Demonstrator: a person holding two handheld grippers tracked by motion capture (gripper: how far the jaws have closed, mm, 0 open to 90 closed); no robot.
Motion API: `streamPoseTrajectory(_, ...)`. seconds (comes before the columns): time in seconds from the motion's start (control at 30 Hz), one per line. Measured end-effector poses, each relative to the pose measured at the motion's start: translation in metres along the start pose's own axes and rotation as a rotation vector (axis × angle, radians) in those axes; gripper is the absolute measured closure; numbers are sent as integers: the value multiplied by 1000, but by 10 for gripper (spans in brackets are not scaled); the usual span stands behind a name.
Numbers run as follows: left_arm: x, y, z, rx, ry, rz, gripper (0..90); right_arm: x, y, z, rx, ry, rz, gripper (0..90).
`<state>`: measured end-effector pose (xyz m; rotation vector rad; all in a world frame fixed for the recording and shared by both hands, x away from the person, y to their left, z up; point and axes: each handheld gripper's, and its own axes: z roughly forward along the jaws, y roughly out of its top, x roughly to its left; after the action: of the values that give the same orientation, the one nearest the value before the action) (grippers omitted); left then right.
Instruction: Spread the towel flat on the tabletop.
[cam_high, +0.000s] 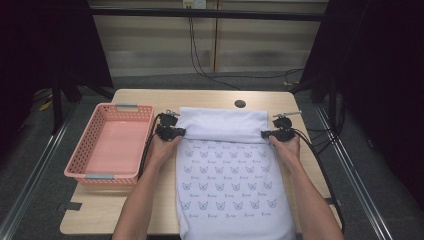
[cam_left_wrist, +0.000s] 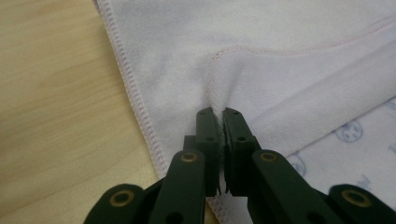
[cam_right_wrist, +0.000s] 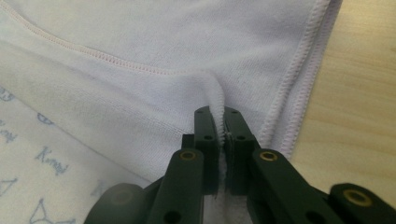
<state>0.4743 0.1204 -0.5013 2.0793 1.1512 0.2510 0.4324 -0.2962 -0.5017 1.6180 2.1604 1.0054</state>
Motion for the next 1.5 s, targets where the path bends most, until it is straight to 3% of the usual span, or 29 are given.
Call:
streamPoseTrajectory(0.17, 0, 0, -4, 17, -24, -29, 864, -6, 1, -11, -36, 76, 44, 860)
streamPoseTrajectory(0.2, -3, 1, -6, 25, -11, -17, 863, -9, 3, -17, -62, 102, 61, 860)
streamPoseTrajectory(0.27, -9, 4, -12, 15, -25, -10, 861, -9, 8, -27, -92, 126, 54, 860)
streamPoseTrajectory(0.3, -13, 7, -18, -14, -51, -12, 861, -9, 10, -33, -103, 135, 43, 860)
streamPoseTrajectory(0.37, -19, 11, -29, -35, -67, 8, 861, -9, 12, -44, -129, 145, 36, 860)
streamPoseTrajectory(0.43, -24, 13, -41, -74, -83, 1, 862, -7, 12, -54, -143, 143, 10, 860)
streamPoseTrajectory(0.5, -27, 15, -59, -120, -125, 17, 864, -5, 11, -64, -158, 152, -11, 861)
streamPoseTrajectory(0.7, -42, 19, -94, -178, -134, 74, 864, 1, 9, -97, -218, 189, -29, 861)
streamPoseTrajectory(0.77, -46, 17, -106, -216, -164, 73, 865, 5, 11, -111, -236, 192, -46, 861)
streamPoseTrajectory(0.8, -48, 17, -113, -221, -153, 96, 866, 6, 11, -116, -247, 200, -50, 861)
streamPoseTrajectory(0.83, -48, 17, -117, -228, -161, 94, 866, 9, 11, -123, -257, 204, -58, 861)
streamPoseTrajectory(1.0, -49, 12, -143, -288, -179, 65, 867, 20, 8, -149, -306, 227, -92, 861)
streamPoseTrajectory(1.07, -53, 9, -152, -303, -197, 75, 867, 23, 5, -158, -332, 250, -97, 861)
streamPoseTrajectory(1.17, -60, 6, -170, -328, -191, 103, 867, 29, 1, -176, -360, 259, -118, 861)
streamPoseTrajectory(1.27, -66, 3, -187, -372, -213, 88, 868, 36, -3, -195, -395, 276, -136, 861)
streamPoseTrajectory(1.37, -78, -5, -205, -420, -237, 98, 868, 46, -11, -212, -442, 303, -144, 861)
streamPoseTrajectory(1.47, -91, -17, -215, -405, -241, 140, 867, 53, -21, -229, -458, 286, -171, 861)
streamPoseTrajectory(1.5, -93, -24, -216, -397, -260, 144, 866, 54, -27, -233, -463, 269, -181, 861)
